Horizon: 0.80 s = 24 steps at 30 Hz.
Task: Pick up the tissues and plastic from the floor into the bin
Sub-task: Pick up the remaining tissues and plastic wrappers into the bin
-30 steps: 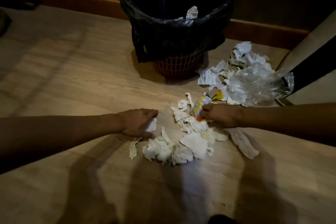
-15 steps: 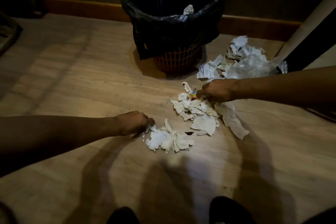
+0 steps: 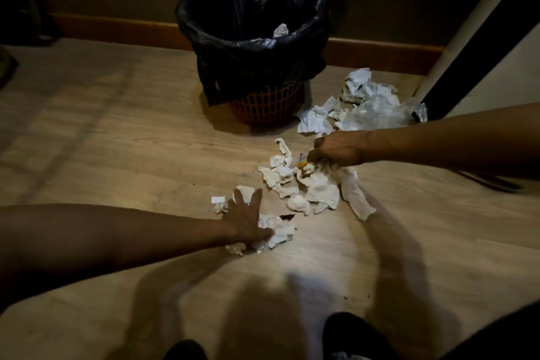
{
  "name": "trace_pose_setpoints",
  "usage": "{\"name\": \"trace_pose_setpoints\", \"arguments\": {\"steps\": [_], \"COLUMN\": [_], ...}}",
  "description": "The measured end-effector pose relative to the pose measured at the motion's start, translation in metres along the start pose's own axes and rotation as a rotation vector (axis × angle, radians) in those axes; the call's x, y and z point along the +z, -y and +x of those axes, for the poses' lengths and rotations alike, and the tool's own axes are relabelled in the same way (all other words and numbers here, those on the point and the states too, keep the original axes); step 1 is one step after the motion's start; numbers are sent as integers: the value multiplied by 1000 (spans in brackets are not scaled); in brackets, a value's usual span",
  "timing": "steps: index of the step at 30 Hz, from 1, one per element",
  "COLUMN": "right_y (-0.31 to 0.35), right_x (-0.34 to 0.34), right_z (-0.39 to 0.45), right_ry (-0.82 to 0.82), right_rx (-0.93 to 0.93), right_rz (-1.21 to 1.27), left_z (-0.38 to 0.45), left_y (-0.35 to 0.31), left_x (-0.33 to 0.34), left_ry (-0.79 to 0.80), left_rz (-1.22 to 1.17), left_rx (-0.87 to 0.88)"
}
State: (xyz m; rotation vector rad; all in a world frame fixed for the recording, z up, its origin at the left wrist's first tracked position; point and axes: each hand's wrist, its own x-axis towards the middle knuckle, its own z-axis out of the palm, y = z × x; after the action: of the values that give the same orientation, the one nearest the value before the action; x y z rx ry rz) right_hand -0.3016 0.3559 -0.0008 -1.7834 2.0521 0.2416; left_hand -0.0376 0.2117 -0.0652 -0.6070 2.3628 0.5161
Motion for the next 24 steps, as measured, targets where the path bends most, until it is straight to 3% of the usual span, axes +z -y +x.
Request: {"name": "trace_pose_setpoints", "arguments": {"steps": [8,12,16,19,22,24], "right_y": [-20,-36,-46,-53,-60,-61], "right_x": [-4,8,27,49,71,79], "right_z": [-6,-12,-20,-24,-29,-31], "right_ry": [-203,-143,76,216,215,204], "right_rx": [119,202,126,97,45,24], "right_rz": [69,24,-134,-63,-61,-126], "left_z": [16,38,63,82,92,92], "left_y": [-2,-14,-29,-37,-43,-42], "left_x": [-31,-62,-71,-67,-65,-69], "left_ry": [-268,-358,-312,-207,-89,-93], "left_rz": [157,130,124,192,248,253], "left_rx": [279,325,382,407,351,356]}}
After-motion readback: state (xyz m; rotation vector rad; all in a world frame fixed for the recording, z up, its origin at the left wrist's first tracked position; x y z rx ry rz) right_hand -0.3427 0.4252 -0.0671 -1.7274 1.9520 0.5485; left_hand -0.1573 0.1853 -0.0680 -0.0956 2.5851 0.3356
